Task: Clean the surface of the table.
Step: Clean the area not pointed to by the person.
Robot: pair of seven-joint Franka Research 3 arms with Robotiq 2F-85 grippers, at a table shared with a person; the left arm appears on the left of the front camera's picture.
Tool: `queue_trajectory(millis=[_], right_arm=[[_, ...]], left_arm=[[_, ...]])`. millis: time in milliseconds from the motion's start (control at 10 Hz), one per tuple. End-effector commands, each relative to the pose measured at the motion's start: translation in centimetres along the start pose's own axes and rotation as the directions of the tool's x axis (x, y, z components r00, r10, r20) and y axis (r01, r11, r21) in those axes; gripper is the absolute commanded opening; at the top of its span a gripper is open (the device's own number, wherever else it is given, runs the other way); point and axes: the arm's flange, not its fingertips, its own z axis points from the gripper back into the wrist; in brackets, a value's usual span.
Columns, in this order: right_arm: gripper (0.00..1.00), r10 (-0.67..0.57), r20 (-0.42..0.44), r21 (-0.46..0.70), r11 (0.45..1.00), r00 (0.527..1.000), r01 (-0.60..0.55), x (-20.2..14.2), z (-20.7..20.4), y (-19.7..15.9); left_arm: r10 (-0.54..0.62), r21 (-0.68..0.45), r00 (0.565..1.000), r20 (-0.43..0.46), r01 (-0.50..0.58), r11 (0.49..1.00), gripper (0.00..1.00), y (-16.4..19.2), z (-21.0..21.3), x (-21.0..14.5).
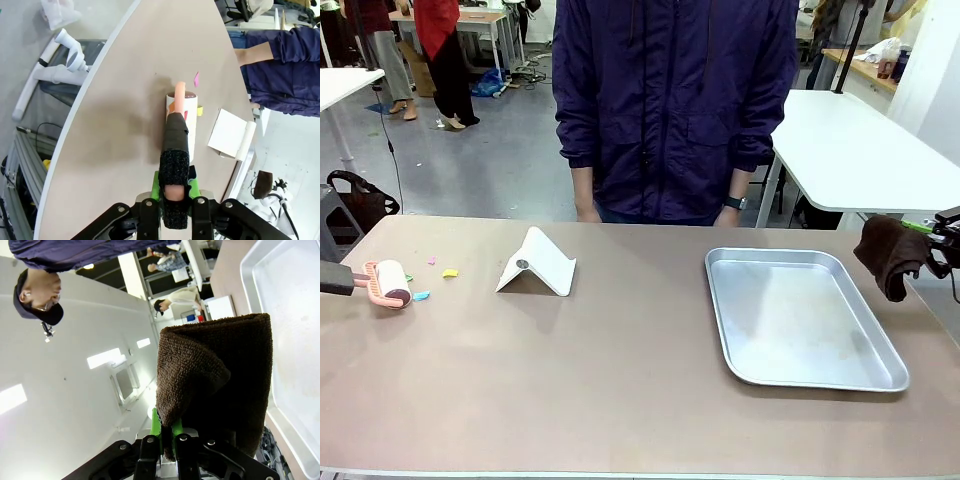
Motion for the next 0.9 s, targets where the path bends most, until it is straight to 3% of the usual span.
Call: queue_trajectory(millis=[0, 600, 800], right_arm=[[0.09, -0.012, -0.017, 0.007, 1.0, 1.0, 0.012, 0.1, 0.0, 0.7], [0.09, -0.012, -0.017, 0.007, 1.0, 1.0, 0.012, 0.1, 0.0, 0.7], [0.09, -0.012, -0.017, 0.007, 1.0, 1.0, 0.012, 0.1, 0.0, 0.7]], left_arm=[[0.016, 0.057, 1.0, -0.02, -0.015, 0.998, 0.23, 0.2, -1.6, -0.6], [0.009, 0.132, 0.997, -0.08, 0.002, 0.991, 0.23, -1.8, -6.6, 1.4], [-0.012, 0.161, 0.99, -0.142, 0.035, 0.986, 0.23, -3.3, -9.1, 2.2]])
